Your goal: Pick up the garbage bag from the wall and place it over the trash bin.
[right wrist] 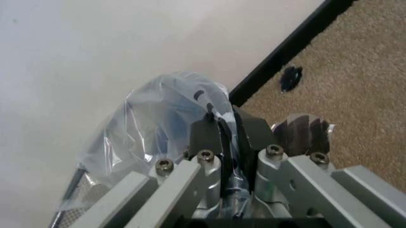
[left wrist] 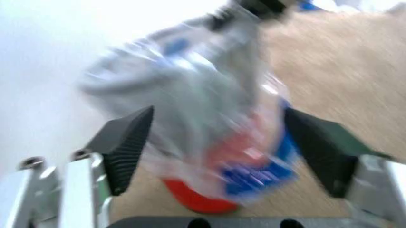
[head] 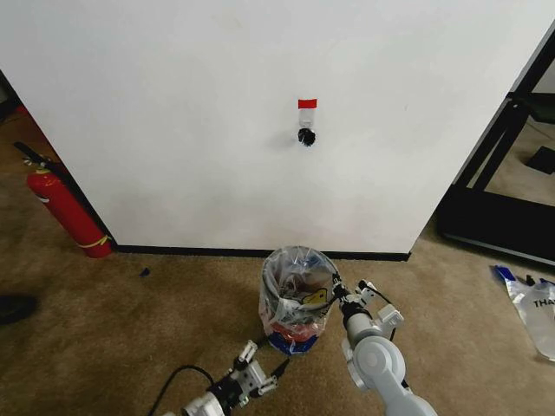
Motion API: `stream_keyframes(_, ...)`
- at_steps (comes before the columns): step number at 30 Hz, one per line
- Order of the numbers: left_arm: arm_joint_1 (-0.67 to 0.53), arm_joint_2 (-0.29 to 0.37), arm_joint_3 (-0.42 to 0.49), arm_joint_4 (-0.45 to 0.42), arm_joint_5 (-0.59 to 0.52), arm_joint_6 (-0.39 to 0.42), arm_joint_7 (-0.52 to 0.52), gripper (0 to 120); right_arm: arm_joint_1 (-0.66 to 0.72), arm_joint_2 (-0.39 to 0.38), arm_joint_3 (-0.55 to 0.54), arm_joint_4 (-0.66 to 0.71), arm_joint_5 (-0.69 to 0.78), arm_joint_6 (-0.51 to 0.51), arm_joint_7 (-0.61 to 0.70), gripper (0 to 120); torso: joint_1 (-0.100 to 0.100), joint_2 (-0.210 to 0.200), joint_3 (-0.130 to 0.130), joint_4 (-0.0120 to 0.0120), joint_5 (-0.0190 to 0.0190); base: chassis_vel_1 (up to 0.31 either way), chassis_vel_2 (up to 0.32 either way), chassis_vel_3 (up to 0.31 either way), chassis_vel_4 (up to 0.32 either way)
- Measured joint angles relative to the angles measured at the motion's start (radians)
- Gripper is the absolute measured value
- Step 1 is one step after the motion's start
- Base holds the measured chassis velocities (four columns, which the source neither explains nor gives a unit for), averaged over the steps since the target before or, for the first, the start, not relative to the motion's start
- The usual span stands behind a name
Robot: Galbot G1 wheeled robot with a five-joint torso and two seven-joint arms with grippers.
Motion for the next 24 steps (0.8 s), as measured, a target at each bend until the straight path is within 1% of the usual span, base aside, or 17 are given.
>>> stream_keyframes(1, -0.008, 0.008, -0.016, -0.029, -0.050, 0.029, -0.009, 86, -0.002, 0.000, -0.003, 0.000, -0.007, 0.002, -0.005, 1, 0.000, 0.000, 0.000, 0.0000, -0.0001, 0.000, 0.000, 0.000, 0.000)
stream_keyframes(2, -0.008, 0.008, -0.016, -0.029, -0.050, 0.029, -0.009, 86, -0.002, 0.000, -0.003, 0.000, -0.007, 0.002, -0.005, 1, 0.000, 0.000, 0.000, 0.0000, -0.0001, 0.000, 0.000, 0.000, 0.000)
stream_keyframes(3, -0.017, 0.013, -0.024, -0.048, -0.087, 0.049, -0.014, 83, -0.002, 0.000, -0.006, 0.000, -0.011, 0.003, -0.008, 1, 0.000, 0.000, 0.000, 0.0000, -0.0001, 0.000, 0.000, 0.000, 0.000)
stream_keyframes(4, -0.036, 0.022, -0.041, -0.092, -0.177, 0.094, -0.029, 77, -0.001, 0.002, -0.014, -0.003, -0.019, 0.006, -0.013, 1, 0.000, 0.000, 0.000, -0.0003, -0.0001, 0.000, 0.000, 0.000, 0.000)
stream_keyframes(7, -0.113, 0.036, -0.046, -0.176, -0.375, 0.220, -0.085, 65, 0.004, 0.009, -0.030, -0.009, -0.034, 0.010, -0.021, 1, 0.000, 0.000, 0.000, 0.0002, 0.0001, 0.000, 0.000, 0.000, 0.000)
stream_keyframes(8, -0.166, 0.041, -0.025, -0.197, -0.458, 0.277, -0.114, 60, 0.003, 0.012, -0.034, -0.010, -0.041, 0.013, -0.026, 1, 0.000, 0.000, 0.000, 0.0002, 0.0001, 0.000, 0.000, 0.000, 0.000)
stream_keyframes(9, -0.166, 0.041, -0.025, -0.197, -0.458, 0.277, -0.114, 60, 0.003, 0.012, -0.034, -0.010, -0.041, 0.013, -0.026, 1, 0.000, 0.000, 0.000, 0.0002, 0.0001, 0.000, 0.000, 0.000, 0.000)
stream_keyframes(11, -0.300, 0.046, 0.043, -0.210, -0.603, 0.366, -0.161, 52, -0.002, 0.017, -0.037, -0.014, -0.056, 0.020, -0.038, 1, 0.000, 0.000, 0.000, 0.0001, -0.0003, 0.000, 0.000, 0.000, 0.000)
stream_keyframes(12, -0.376, 0.046, 0.083, -0.211, -0.672, 0.405, -0.182, 48, -0.004, 0.020, -0.037, -0.017, -0.065, 0.022, -0.044, 1, 0.000, 0.000, 0.000, -0.0005, 0.0000, 0.000, 0.000, 0.000, 0.000)
stream_keyframes(13, -0.454, 0.041, 0.136, -0.209, -0.746, 0.447, -0.205, 43, -0.005, 0.022, -0.037, -0.021, -0.073, 0.025, -0.050, 1, 0.000, 0.000, 0.000, -0.0004, 0.0005, 0.000, 0.000, 0.000, 0.000)
stream_keyframes(15, -0.584, 0.014, 0.221, -0.193, -0.870, 0.520, -0.248, 34, -0.007, 0.024, -0.036, -0.025, -0.079, 0.027, -0.055, 1, 0.000, 0.000, 0.000, -0.0003, -0.0003, 0.000, 0.000, 0.000, 0.000)
stream_keyframes(16, -0.584, 0.014, 0.221, -0.193, -0.870, 0.520, -0.248, 34, -0.007, 0.024, -0.036, -0.025, -0.079, 0.027, -0.055, 1, 0.000, 0.000, 0.000, -0.0003, -0.0003, 0.000, 0.000, 0.000, 0.000)
stream_keyframes(18, -0.695, -0.022, 0.287, -0.156, -0.967, 0.578, -0.297, 26, -0.009, 0.024, -0.036, -0.027, -0.081, 0.028, -0.055, 1, 0.000, 0.000, 0.000, -0.0003, 0.0004, 0.000, 0.000, 0.000, 0.000)
stream_keyframes(19, -0.742, -0.043, 0.319, -0.130, -1.006, 0.604, -0.313, 22, -0.010, 0.023, -0.036, -0.027, -0.081, 0.028, -0.056, 1, 0.000, 0.000, 0.000, -0.0003, 0.0000, 0.000, 0.000, 0.000, 0.000)
stream_keyframes(20, -0.784, -0.063, 0.347, -0.101, -1.036, 0.622, -0.330, 19, -0.011, 0.022, -0.037, -0.028, -0.082, 0.028, -0.056, 1, 0.000, 0.000, 0.000, -0.0003, -0.0001, 0.000, 0.000, 0.000, 0.000)
stream_keyframes(21, -0.784, -0.063, 0.347, -0.101, -1.036, 0.622, -0.330, 19, -0.011, 0.022, -0.037, -0.028, -0.082, 0.028, -0.056, 1, 0.000, 0.000, 0.000, -0.0003, -0.0001, 0.000, 0.000, 0.000, 0.000)
stream_keyframes(24, -0.875, -0.123, 0.413, -0.012, -1.132, 0.678, -0.385, 4, -0.014, 0.021, -0.037, -0.034, -0.085, 0.028, -0.060, 1, 0.000, 0.000, 0.000, -0.0002, 0.0000, 0.000, 0.000, 0.000, 0.000)
